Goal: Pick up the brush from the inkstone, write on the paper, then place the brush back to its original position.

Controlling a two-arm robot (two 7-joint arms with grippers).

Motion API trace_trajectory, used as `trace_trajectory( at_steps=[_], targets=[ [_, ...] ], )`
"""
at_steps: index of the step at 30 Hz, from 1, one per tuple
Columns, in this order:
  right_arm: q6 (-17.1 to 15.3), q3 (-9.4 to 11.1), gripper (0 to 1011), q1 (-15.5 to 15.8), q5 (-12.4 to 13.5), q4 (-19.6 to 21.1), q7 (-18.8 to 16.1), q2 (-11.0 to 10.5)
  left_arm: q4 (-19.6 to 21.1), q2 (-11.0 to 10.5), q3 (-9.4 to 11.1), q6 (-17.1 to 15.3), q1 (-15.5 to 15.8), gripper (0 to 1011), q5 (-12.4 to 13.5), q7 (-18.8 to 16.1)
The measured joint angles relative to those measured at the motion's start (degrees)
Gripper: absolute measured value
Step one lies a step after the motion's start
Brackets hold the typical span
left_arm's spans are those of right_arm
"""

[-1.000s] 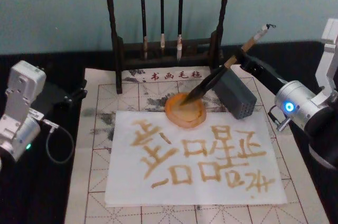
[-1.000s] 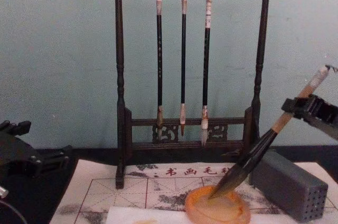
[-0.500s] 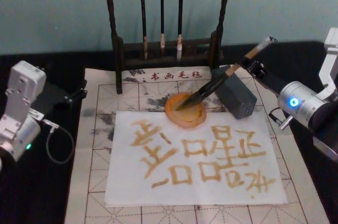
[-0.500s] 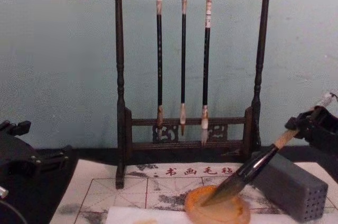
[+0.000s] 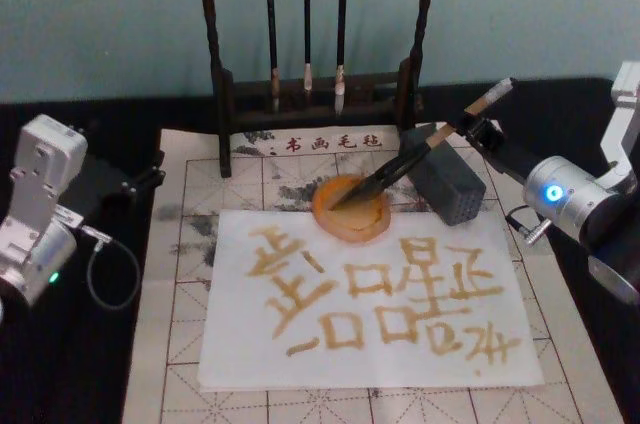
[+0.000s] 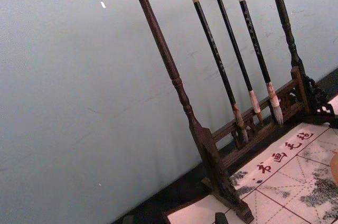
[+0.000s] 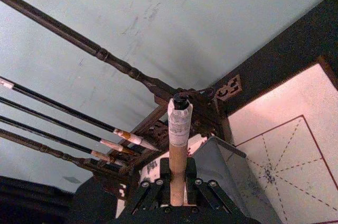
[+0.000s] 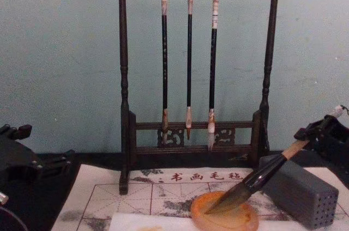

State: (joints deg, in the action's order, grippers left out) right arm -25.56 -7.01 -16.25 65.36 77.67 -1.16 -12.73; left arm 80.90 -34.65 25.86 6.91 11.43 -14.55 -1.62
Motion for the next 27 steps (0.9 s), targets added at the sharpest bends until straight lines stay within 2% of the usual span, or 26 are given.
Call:
trace_trajectory(
  at_steps=[14, 27],
  targets=[
    [0.7, -1.8, 177, -1.6, 1.6, -2.7, 0.4, -0.6, 0.0, 0.0, 0.0, 0.0, 0.0, 1001, 0.0, 0.0],
    [1.3, -2.6, 177, -2.0, 2.3, -3.1, 0.9, -1.1, 0.0, 0.0, 0.0, 0.0, 0.0, 1001, 0.0, 0.0]
  ],
)
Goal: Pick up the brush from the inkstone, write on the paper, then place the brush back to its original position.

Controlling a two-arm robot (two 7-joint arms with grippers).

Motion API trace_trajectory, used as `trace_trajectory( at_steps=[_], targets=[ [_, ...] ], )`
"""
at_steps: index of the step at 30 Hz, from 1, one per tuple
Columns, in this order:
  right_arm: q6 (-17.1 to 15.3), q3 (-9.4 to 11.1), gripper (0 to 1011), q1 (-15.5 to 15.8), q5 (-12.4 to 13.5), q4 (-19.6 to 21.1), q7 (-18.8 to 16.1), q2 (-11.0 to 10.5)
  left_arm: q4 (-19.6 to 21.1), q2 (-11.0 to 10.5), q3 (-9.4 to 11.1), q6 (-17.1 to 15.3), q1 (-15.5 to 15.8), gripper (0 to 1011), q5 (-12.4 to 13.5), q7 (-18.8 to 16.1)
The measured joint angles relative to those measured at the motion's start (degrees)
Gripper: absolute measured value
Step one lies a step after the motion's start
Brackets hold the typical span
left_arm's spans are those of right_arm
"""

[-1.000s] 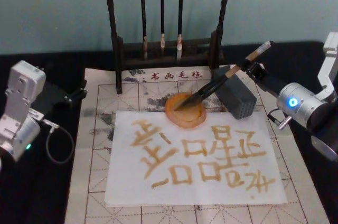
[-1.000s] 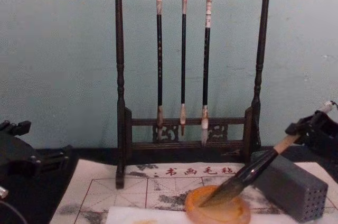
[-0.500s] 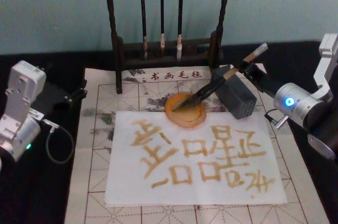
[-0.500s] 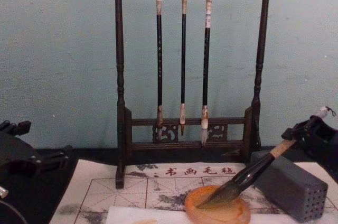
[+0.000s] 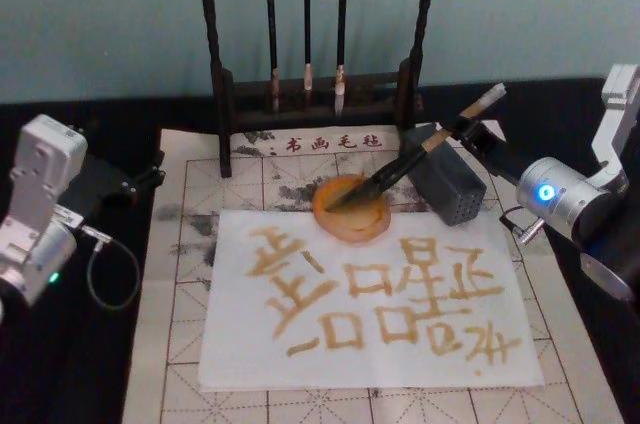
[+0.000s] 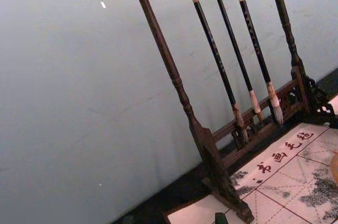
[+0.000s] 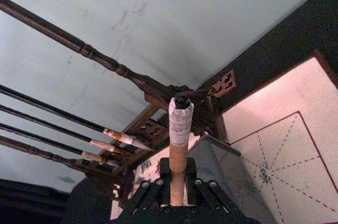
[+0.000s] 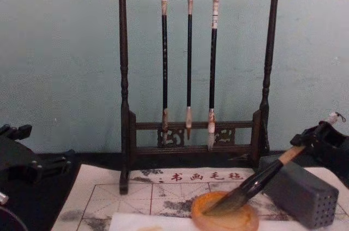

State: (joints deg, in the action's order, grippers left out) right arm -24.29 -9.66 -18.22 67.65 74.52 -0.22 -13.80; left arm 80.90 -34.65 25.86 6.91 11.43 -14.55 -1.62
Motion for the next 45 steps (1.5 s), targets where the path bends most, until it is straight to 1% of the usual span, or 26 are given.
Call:
trace_trajectory(
  at_steps=[7, 9, 13, 15, 17, 19, 20, 21, 22, 23, 24, 25, 26, 27, 29, 31, 33, 34, 35, 36, 45],
  targets=[
    [-0.1, 0.1, 177, 0.0, 0.0, 0.0, -0.1, 0.0, 0.0, 0.0, 0.0, 0.0, 0.0, 1001, 0.0, 0.0],
    [-0.1, 0.1, 202, 0.0, 0.0, 0.0, -0.1, 0.0, 0.0, 0.0, 0.0, 0.0, 0.0, 1001, 0.0, 0.0],
    [-0.1, 0.2, 330, 0.0, -0.1, 0.1, -0.1, 0.1, 0.0, 0.0, 0.0, 0.0, 0.0, 1001, 0.0, 0.0],
    [-0.1, 0.2, 369, 0.0, -0.1, 0.1, -0.1, 0.1, 0.0, 0.0, 0.0, 0.0, 0.0, 1001, 0.0, 0.0],
    [-0.2, 0.2, 471, 0.0, -0.1, 0.1, -0.1, 0.1, 0.0, 0.0, 0.0, 0.0, 0.0, 1001, 0.0, 0.0],
    [-0.2, 0.2, 512, 0.0, -0.1, 0.1, -0.1, 0.1, 0.0, 0.0, 0.0, 0.0, 0.0, 1001, 0.0, 0.0],
    [-0.2, 0.2, 572, 0.1, -0.1, 0.1, -0.1, 0.1, 0.0, 0.0, 0.0, 0.0, 0.0, 1001, 0.0, 0.0],
    [-0.2, 0.2, 572, 0.1, -0.1, 0.1, -0.1, 0.1, 0.0, 0.0, 0.0, 0.0, 0.0, 1001, 0.0, 0.0],
    [-0.2, 0.2, 613, 0.1, -0.1, 0.1, -0.1, 0.1, 0.0, 0.0, 0.0, 0.0, 0.0, 1001, 0.0, 0.0],
    [-0.2, 0.2, 628, 0.1, -0.1, 0.1, -0.1, 0.1, 0.0, 0.0, 0.0, 0.0, 0.0, 1001, 0.0, 0.0],
    [-0.2, 0.2, 673, 0.1, -0.1, 0.1, -0.1, 0.1, 0.0, 0.0, 0.0, 0.0, 0.0, 1001, 0.0, 0.0],
    [-0.2, 0.2, 686, 0.1, -0.1, 0.1, -0.1, 0.1, 0.0, 0.0, 0.0, 0.0, 0.0, 1001, 0.0, 0.0],
    [-0.2, 0.2, 731, 0.1, -0.1, 0.1, -0.1, 0.1, 0.0, 0.0, 0.0, 0.0, 0.0, 1001, 0.0, 0.0],
    [-0.2, 0.2, 741, 0.1, -0.1, 0.1, -0.2, 0.1, 0.0, 0.0, 0.0, 0.0, 0.0, 1001, 0.0, 0.0],
    [-0.2, 0.2, 822, 0.1, -0.1, 0.1, -0.2, 0.1, 0.0, 0.0, 0.0, 0.0, 0.0, 1001, 0.0, 0.0],
    [-0.2, 0.2, 872, 0.1, -0.2, 0.1, -0.2, 0.1, 0.0, 0.0, 0.0, 0.0, 0.0, 1001, 0.0, 0.0],
    [-0.2, 0.2, 943, 0.1, -0.2, 0.1, -0.2, 0.1, 0.0, 0.0, 0.0, 0.0, 0.0, 1001, 0.0, 0.0],
    [-0.2, 0.2, 943, 0.1, -0.2, 0.1, -0.2, 0.1, 0.0, 0.0, 0.0, 0.0, 0.0, 1001, 0.0, 0.0],
    [-0.2, 0.2, 985, 0.1, -0.2, 0.1, -0.2, 0.1, 0.0, 0.0, 0.0, 0.0, 0.0, 1001, 0.0, 0.0],
    [-0.2, 0.2, 1000, 0.1, -0.2, 0.1, -0.2, 0.1, 0.0, 0.0, 0.0, 0.0, 0.0, 1001, 0.0, 0.0],
    [-0.2, 0.2, 1000, 0.1, -0.2, 0.1, -0.2, 0.1, 0.0, 0.0, 0.0, 0.0, 0.0, 1001, 0.0, 0.0]
  ],
)
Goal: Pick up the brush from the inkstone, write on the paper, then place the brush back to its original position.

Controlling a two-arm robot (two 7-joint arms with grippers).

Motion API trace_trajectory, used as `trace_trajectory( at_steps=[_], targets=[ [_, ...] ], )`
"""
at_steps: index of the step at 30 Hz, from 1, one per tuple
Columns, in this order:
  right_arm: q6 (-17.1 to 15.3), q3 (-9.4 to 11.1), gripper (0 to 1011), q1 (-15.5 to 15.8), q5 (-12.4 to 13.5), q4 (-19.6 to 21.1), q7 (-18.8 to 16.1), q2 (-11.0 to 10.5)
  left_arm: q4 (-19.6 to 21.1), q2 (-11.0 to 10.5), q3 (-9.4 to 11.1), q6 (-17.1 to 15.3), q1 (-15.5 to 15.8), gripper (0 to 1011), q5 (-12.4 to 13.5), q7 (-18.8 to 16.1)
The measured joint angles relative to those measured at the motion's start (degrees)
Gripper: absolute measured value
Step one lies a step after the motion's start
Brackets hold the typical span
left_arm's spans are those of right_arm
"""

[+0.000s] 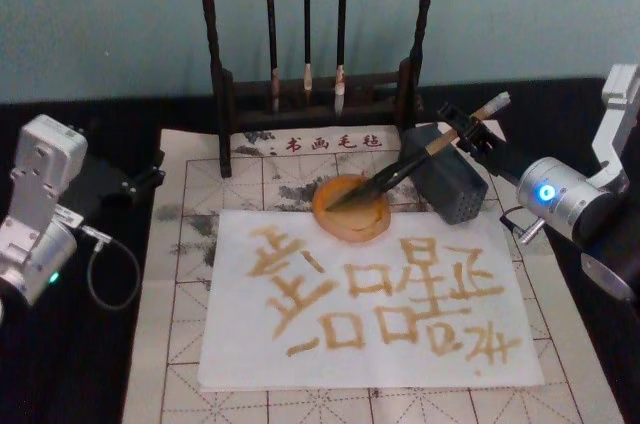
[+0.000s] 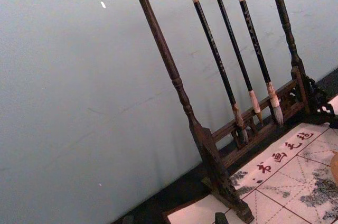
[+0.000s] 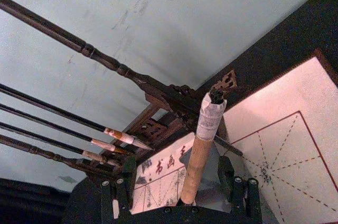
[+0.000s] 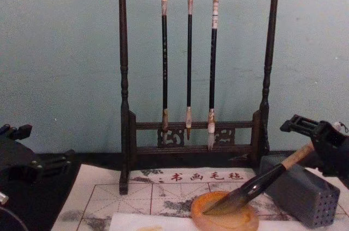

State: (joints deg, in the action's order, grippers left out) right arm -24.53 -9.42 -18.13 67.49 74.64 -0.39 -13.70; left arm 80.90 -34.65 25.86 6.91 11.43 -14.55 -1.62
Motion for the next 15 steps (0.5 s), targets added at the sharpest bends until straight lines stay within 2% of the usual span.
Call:
trace_trajectory(
  at_steps=[7, 14, 15],
  targets=[
    [0.7, -0.8, 1000, 1.2, 0.4, 1.7, -0.7, -1.6, 0.0, 0.0, 0.0, 0.0, 0.0, 1001, 0.0, 0.0],
    [2.1, -1.0, 1000, 4.9, 0.8, 6.0, -2.0, -4.4, 0.0, 0.0, 0.0, 0.0, 0.0, 1001, 0.0, 0.0],
    [2.8, -1.2, 1000, 6.2, 0.5, 7.4, -2.7, -5.3, 0.0, 0.0, 0.0, 0.0, 0.0, 1001, 0.0, 0.0]
  ],
)
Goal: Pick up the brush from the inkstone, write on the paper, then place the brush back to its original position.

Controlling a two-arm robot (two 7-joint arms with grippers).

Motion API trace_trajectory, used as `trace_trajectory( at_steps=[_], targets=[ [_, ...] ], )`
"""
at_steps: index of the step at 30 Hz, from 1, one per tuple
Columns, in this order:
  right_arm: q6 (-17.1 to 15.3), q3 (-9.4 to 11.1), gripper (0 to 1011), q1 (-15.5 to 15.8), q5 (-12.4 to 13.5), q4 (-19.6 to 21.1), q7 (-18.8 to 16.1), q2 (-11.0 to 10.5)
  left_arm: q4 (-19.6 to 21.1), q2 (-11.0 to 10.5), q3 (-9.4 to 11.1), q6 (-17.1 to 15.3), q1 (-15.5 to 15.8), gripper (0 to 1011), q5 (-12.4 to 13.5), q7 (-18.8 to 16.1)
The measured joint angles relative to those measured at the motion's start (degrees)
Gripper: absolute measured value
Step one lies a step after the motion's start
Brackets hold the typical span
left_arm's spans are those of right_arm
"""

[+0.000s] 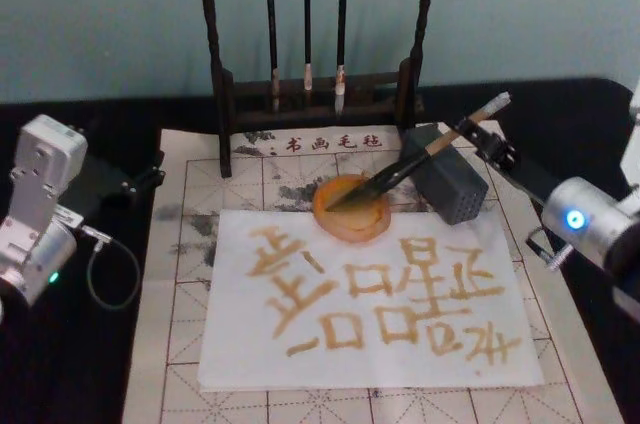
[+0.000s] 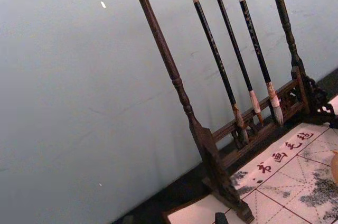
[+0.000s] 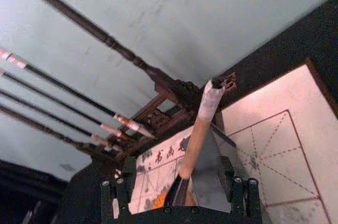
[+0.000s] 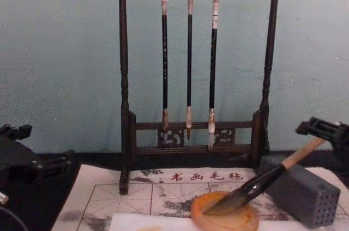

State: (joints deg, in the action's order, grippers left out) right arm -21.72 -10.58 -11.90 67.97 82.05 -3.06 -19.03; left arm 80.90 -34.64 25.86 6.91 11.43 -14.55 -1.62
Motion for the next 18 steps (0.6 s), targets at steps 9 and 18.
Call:
trace_trajectory(
  at_steps=[9, 18],
  targets=[
    [7.6, -2.2, 1000, 6.4, -6.4, 7.3, -3.7, -5.1, 0.0, 0.0, 0.0, 0.0, 0.0, 1001, 0.0, 0.0],
    [17.6, -6.9, 1000, 10.4, -19.6, 10.9, -6.9, -10.1, 0.0, 0.0, 0.0, 0.0, 0.0, 1001, 0.0, 0.0]
  ],
)
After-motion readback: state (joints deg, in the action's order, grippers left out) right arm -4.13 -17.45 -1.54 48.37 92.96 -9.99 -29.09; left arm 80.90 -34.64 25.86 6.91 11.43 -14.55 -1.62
